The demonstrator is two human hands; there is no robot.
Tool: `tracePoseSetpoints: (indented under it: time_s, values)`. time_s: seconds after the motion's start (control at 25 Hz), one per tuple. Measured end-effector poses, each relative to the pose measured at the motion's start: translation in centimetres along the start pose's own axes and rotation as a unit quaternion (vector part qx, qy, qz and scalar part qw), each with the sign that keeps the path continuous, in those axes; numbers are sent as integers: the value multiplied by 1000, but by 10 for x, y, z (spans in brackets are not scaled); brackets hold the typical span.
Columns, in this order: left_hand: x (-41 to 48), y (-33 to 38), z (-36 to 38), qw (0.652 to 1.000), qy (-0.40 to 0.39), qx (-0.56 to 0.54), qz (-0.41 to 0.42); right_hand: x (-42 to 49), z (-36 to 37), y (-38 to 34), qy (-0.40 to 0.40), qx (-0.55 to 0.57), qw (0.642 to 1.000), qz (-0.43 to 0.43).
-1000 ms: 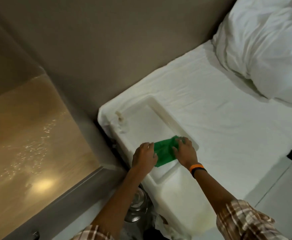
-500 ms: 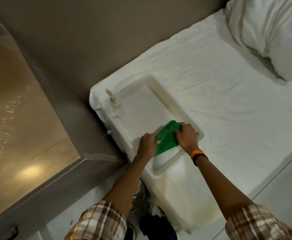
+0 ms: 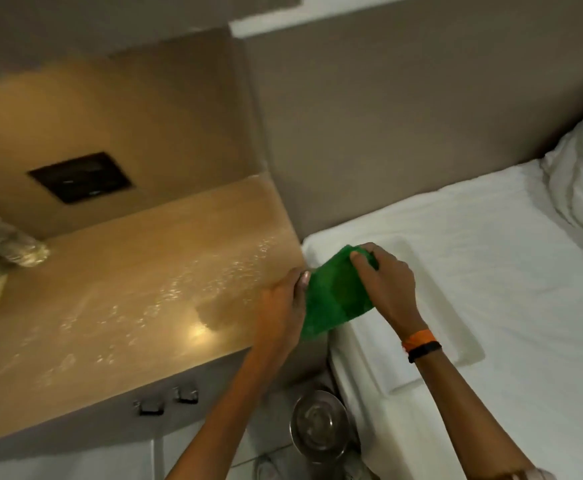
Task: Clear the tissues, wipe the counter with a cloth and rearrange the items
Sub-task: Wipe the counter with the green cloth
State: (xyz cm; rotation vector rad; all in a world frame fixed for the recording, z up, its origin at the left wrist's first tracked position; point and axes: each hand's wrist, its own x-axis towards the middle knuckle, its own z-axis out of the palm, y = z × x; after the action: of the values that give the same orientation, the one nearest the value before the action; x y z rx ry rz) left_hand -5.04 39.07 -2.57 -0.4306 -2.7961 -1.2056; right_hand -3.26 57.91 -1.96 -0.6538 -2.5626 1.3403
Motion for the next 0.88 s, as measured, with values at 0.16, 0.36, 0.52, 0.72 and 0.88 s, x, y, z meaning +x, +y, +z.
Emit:
tracePoseSetpoints:
  time_s: [0.16, 0.36, 0.52, 0.72, 0.88]
  values:
    - [-16, -66, -58, 985, 1, 172, -27, 8, 73, -70, -95, -225, 961, -131]
    - [-4, -121, -92, 974, 8, 224, 18, -28, 137, -81, -27, -325, 939, -109]
    - [40, -171, -133, 974, -17, 226, 8, -60, 199, -87, -30, -314, 949, 17]
    - [92, -240, -168, 957, -90, 274, -39, -5, 215, -96, -14, -329, 944, -14]
    - [106, -267, -163, 949, -100, 295, -46, 68, 232, -117, -72, -356, 930, -64]
